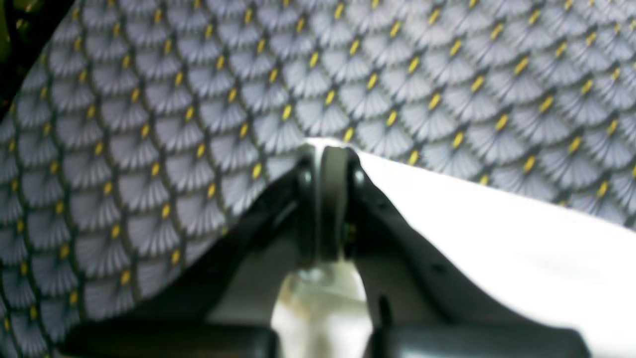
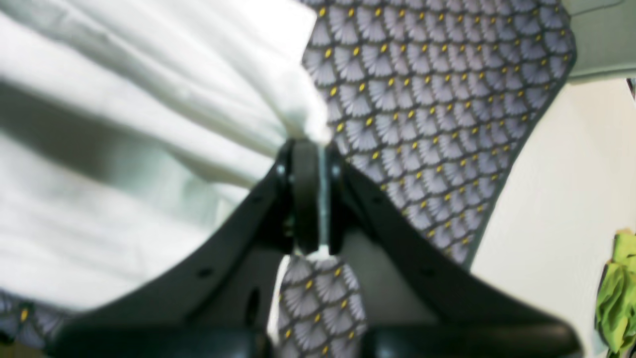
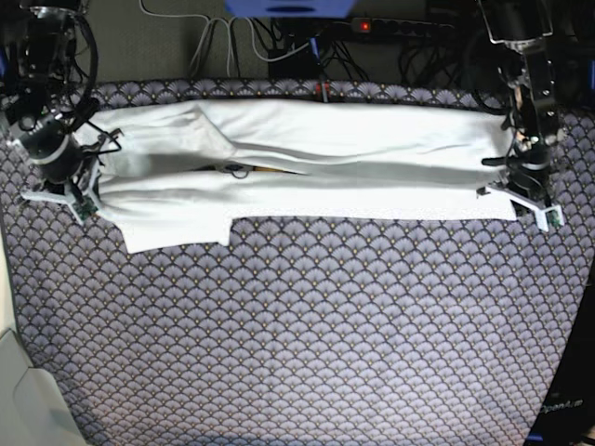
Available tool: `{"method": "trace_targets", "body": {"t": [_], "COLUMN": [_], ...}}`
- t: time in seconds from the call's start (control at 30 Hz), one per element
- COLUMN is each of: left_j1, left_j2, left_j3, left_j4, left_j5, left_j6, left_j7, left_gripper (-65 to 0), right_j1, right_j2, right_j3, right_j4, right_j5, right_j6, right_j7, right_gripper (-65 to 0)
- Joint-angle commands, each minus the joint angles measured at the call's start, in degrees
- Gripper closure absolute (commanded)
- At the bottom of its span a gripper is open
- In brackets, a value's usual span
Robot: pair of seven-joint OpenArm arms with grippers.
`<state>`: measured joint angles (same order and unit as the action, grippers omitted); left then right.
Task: Fold the T-shirt properly
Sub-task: 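Lift the hem and fold it over onto the folded shoulder edge, then lower the hem onto the fold and open both grippers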
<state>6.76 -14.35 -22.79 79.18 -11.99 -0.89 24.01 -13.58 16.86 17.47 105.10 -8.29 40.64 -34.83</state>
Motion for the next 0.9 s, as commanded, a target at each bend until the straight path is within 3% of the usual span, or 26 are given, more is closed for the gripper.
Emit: {"method": "trace_targets", "body": {"t": [0.0, 0.87], "left_j1": [-0.2, 2.8], "left_j2": [-1.0, -4.0], "left_j3": [-0.4, -0.5], "left_j4": [1.1, 0.4], "left_j5": [0.1, 0.4], "left_j6": [0.2, 0.2], "left_j7": [-1.4, -1.3], "left_gripper": [-0.4, -0.4], "right_j1": [-0.2, -7.0], "right_j2": [0.9, 1.3], "right_j3": [0.5, 0.5], "right_j4": [0.9, 0.5], "right_j5": [0.1, 0.1], "right_j6": [-0.6, -0.6], "right_j7": [0.8, 0.9], "right_gripper": [0.0, 0.0]}}
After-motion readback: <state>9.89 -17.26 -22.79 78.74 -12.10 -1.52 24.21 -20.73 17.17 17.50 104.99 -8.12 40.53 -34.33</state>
